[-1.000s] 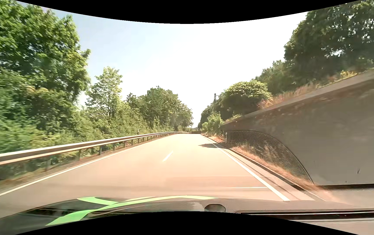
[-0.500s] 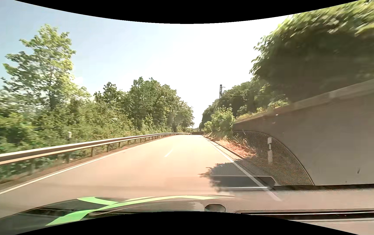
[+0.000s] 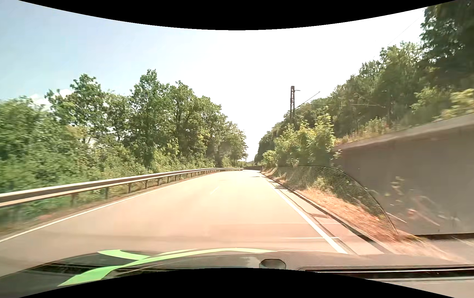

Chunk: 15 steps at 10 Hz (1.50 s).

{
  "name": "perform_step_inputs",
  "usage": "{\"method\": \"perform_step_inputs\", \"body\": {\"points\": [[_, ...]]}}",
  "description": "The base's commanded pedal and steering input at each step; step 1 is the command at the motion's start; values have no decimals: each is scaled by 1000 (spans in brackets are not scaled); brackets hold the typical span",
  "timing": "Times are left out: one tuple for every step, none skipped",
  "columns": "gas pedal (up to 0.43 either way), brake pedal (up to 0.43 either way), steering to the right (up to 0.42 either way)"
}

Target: Follow the waypoints while adhering to traffic rules and regulations

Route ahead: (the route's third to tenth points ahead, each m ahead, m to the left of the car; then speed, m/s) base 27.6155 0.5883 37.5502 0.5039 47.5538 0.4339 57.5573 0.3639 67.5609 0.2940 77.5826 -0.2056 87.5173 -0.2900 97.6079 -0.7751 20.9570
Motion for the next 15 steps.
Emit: {"method": "perform_step_inputs", "body": {"points": [[130, 0, -5], [110, 0, -5], [110, 0, -5], [110, 0, -5], [118, 0, -5], [118, 0, -4], [118, 0, -1], [110, 0, 2], [110, 0, 4], [98, 0, 4], [98, 0, 6], [98, 0, 7], [98, 0, 9], [98, 0, 10], [98, 0, 10]]}}
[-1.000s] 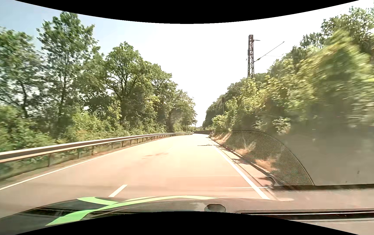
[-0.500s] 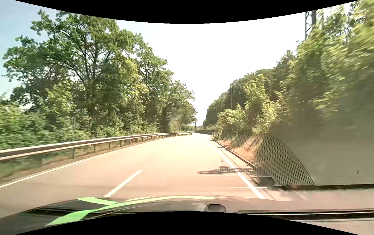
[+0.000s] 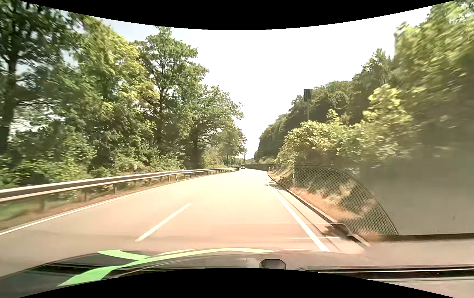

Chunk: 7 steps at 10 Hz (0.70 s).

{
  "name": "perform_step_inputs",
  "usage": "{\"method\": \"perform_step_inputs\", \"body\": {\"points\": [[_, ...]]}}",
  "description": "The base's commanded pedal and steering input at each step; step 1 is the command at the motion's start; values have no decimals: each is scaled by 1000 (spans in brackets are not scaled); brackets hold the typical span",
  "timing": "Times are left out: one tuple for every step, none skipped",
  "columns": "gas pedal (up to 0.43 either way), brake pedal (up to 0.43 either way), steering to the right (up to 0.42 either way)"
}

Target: Follow the waypoints while adhering to traffic rules and regulations

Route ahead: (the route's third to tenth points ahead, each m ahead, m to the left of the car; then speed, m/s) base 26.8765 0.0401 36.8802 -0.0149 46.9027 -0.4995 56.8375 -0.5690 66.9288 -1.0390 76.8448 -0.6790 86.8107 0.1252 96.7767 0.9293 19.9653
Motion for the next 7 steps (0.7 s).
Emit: {"method": "perform_step_inputs", "body": {"points": [[98, 0, 10], [98, 0, 9], [110, 0, 8], [110, 0, 8], [118, 0, 8], [130, 0, 8], [130, 0, 8]]}}
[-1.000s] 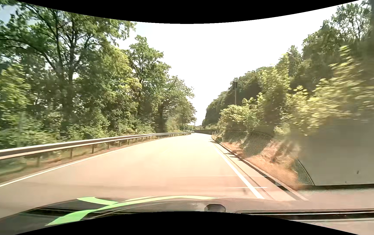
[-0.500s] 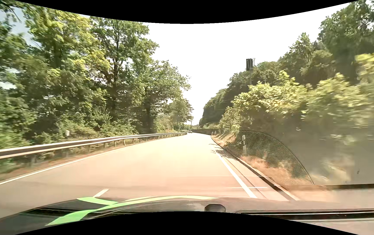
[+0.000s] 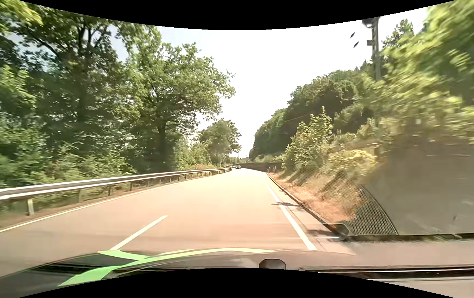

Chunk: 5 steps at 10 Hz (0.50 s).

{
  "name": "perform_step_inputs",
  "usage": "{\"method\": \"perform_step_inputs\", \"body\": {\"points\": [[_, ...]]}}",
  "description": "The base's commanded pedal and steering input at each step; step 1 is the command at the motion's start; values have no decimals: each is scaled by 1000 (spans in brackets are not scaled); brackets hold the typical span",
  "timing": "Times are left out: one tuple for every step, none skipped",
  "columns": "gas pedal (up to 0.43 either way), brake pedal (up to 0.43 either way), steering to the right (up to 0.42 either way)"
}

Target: Follow the waypoints while adhering to traffic rules and regulations

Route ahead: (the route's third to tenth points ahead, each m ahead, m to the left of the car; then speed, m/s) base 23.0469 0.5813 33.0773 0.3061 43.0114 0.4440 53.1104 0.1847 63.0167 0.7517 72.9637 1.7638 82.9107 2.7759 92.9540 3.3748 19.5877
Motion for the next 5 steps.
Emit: {"method": "perform_step_inputs", "body": {"points": [[130, 0, 7], [150, 0, 6], [169, 0, 6], [177, 0, 6], [189, 0, 6]]}}
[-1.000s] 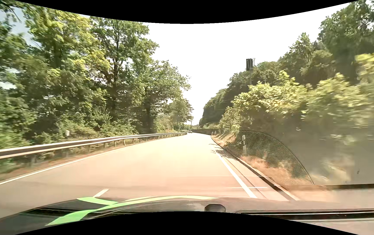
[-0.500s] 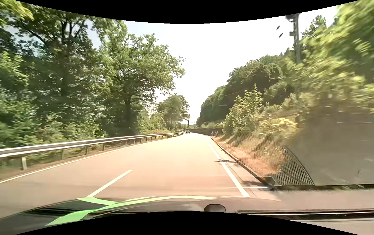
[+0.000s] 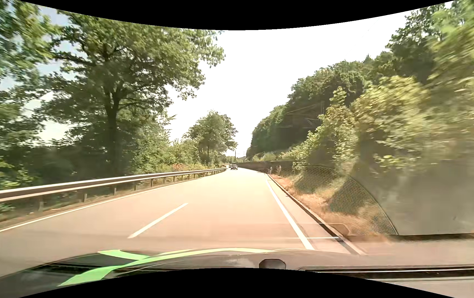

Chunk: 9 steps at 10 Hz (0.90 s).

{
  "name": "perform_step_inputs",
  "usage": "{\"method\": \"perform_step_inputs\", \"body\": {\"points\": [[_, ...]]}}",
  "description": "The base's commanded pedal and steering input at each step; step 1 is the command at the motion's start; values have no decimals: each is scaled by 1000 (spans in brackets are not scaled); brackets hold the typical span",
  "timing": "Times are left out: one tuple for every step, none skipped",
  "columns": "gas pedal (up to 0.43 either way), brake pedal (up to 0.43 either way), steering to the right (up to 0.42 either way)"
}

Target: Follow the waypoints while adhering to traffic rules and regulations

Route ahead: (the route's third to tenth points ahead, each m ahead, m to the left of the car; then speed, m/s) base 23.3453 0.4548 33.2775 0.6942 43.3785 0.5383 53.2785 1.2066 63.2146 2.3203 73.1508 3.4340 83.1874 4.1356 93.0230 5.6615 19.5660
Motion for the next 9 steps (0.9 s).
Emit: {"method": "perform_step_inputs", "body": {"points": [[189, 0, 6], [197, 0, 6], [209, 0, 4], [220, 0, 1], [220, 0, -2], [228, 0, -2], [228, 0, -2], [228, 0, -4], [240, 0, -6]]}}
